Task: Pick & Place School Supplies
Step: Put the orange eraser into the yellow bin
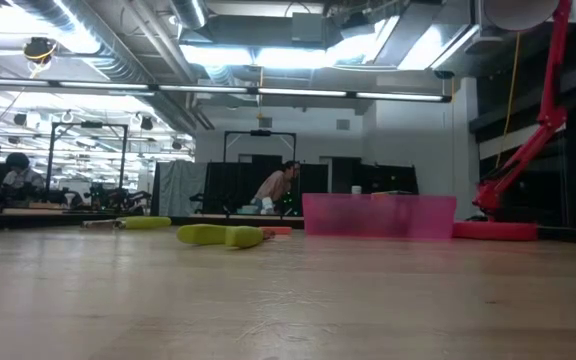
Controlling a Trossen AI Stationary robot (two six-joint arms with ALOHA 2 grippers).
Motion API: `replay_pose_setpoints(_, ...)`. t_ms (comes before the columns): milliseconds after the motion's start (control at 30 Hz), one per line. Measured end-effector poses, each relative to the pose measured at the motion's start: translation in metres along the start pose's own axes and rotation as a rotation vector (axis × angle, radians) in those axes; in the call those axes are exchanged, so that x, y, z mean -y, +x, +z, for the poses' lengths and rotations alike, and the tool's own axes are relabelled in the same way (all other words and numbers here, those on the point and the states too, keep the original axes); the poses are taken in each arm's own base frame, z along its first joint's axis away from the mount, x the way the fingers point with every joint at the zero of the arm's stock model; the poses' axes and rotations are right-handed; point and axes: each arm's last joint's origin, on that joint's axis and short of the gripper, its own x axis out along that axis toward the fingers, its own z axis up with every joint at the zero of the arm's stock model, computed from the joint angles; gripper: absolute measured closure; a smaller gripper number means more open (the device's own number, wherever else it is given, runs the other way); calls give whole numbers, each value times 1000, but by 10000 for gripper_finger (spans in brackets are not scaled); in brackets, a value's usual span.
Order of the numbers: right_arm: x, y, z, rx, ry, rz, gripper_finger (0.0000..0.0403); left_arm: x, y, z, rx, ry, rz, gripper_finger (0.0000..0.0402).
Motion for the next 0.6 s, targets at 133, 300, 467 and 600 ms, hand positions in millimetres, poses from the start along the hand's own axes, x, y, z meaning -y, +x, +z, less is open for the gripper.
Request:
replay_pose_setpoints(133, 0, 6, -1, -4, 3, 1, 401, 1, 0, -1, -2, 2, -2, 350)
replay_pose_setpoints(300, 3, 13, -2, -12, -4, -30, 402, 1, 0, -1, -4, 2, -6, 348)
replay_pose_setpoints(467, 3, 16, -2, -5, -6, -36, 402, 2, -1, -2, -6, 4, -9, 351)
replay_pose_setpoints(600, 5, 26, -3, -24, -6, -45, 402, 2, -1, -2, -6, 3, -9, 353)
